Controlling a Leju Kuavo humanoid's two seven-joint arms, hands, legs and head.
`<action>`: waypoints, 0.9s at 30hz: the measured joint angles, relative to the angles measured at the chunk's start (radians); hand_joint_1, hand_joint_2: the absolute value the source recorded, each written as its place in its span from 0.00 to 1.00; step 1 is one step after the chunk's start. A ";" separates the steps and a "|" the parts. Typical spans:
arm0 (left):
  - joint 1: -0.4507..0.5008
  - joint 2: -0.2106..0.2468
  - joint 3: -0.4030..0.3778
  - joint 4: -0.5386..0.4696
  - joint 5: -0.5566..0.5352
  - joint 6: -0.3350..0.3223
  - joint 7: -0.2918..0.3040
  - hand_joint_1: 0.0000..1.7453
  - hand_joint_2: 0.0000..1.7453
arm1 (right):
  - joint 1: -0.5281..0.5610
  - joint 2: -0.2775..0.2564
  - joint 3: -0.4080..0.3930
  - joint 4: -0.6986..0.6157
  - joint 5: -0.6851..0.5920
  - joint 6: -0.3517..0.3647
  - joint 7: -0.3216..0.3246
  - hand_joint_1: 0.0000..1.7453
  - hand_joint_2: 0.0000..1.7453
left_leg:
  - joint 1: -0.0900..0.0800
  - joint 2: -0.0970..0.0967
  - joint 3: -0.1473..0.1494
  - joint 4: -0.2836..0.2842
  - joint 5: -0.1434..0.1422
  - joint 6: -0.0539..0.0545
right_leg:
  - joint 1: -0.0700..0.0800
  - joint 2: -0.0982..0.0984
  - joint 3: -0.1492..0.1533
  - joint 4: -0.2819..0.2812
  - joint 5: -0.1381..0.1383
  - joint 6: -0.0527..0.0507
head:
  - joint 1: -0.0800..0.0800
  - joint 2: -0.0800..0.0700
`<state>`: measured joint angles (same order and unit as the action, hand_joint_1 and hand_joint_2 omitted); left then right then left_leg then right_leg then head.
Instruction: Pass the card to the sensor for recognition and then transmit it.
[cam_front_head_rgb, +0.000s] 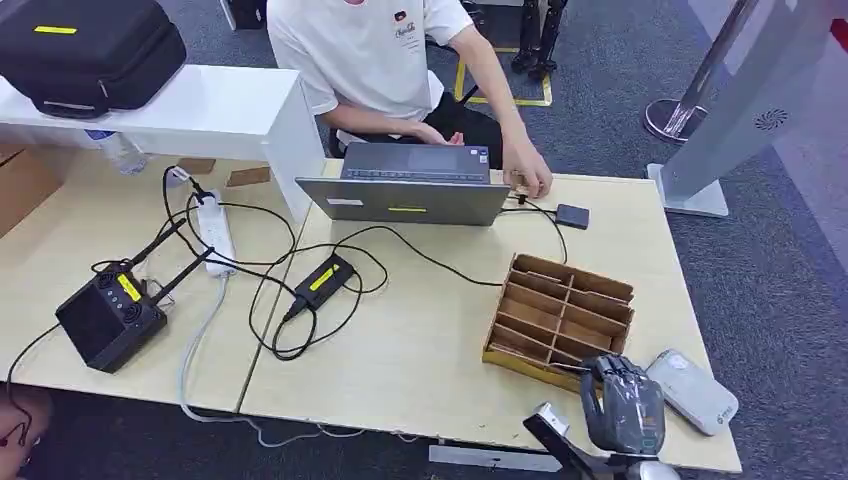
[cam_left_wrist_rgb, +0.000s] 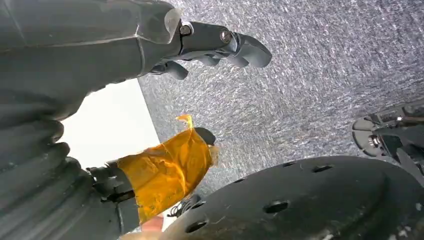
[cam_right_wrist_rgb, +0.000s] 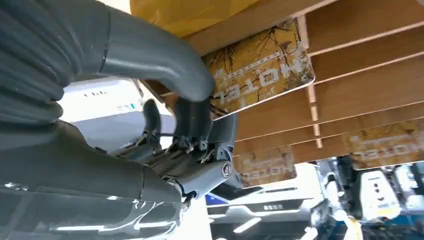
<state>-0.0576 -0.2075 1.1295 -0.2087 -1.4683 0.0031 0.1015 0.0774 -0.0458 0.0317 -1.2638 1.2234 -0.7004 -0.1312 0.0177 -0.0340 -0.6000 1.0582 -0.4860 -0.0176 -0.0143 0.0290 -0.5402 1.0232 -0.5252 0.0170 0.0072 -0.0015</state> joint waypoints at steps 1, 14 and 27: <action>0.000 0.000 0.000 0.000 0.000 0.000 0.000 0.00 1.00 | 0.000 0.000 0.000 0.000 0.000 0.000 0.001 1.00 1.00 | 0.000 0.000 0.000 0.000 0.000 0.000 | 0.000 0.000 0.000 0.000 0.000 0.000 | 0.000 0.000; 0.000 0.000 0.000 0.000 0.000 0.000 0.000 0.00 1.00 | -0.001 0.000 0.001 0.005 0.002 0.000 0.003 1.00 1.00 | 0.000 0.000 0.000 0.000 0.000 0.000 | 0.000 0.000 0.000 0.000 0.000 0.000 | 0.000 0.000; 0.000 0.000 -0.004 0.000 -0.029 0.029 0.002 0.00 1.00 | -0.007 0.000 0.009 0.011 -0.003 -0.001 0.012 1.00 1.00 | 0.000 0.000 0.000 0.000 0.000 0.000 | 0.000 0.000 0.000 0.000 0.000 0.000 | 0.000 0.000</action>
<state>-0.0576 -0.2071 1.1257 -0.2087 -1.4969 0.0320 0.1030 0.0704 -0.0458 0.0404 -1.2531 1.2203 -0.7012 -0.1190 0.0177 -0.0339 -0.5997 1.0582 -0.4860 -0.0176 -0.0142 0.0291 -0.5400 1.0232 -0.5252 0.0170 0.0072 -0.0015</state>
